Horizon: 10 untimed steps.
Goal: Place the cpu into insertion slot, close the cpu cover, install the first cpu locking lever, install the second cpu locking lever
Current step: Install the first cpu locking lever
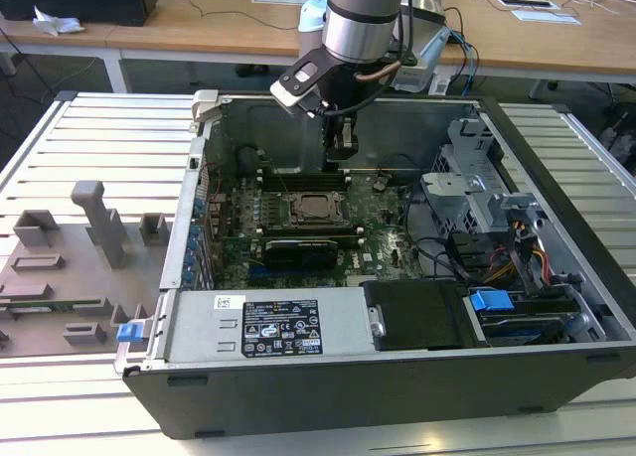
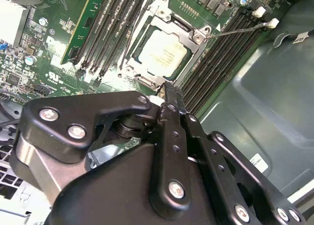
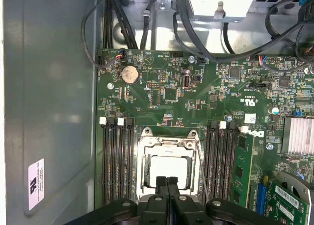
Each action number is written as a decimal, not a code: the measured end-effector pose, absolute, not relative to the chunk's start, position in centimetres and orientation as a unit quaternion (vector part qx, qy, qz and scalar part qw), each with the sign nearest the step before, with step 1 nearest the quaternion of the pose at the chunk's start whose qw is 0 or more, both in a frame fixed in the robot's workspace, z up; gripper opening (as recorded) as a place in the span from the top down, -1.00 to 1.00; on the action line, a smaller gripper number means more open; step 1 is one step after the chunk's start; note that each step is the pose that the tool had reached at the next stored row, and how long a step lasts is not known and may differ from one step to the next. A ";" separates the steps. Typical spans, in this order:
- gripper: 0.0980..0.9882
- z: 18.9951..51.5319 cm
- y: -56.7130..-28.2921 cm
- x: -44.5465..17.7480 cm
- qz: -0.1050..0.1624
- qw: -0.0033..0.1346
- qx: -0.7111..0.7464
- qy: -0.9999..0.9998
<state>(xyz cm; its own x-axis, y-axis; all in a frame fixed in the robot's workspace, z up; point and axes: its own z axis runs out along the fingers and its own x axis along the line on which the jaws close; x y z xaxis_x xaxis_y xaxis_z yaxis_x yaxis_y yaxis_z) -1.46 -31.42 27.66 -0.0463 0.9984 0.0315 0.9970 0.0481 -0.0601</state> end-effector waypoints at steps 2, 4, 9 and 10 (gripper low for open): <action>0.98 27.7 -31.4 -1.5 0.012 0.032 -0.673 -0.739; 0.98 27.7 -31.4 -1.5 0.012 0.032 -0.661 -0.749; 0.98 27.7 -31.4 -1.5 0.014 0.031 -0.614 -0.788; 0.98 27.7 -31.4 -1.5 0.015 0.031 -0.598 -0.801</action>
<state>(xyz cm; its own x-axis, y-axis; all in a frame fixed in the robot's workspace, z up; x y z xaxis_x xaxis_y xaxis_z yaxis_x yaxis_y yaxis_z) -1.45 -31.42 27.66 -0.2828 0.9587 0.0314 0.9569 0.2842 -0.0602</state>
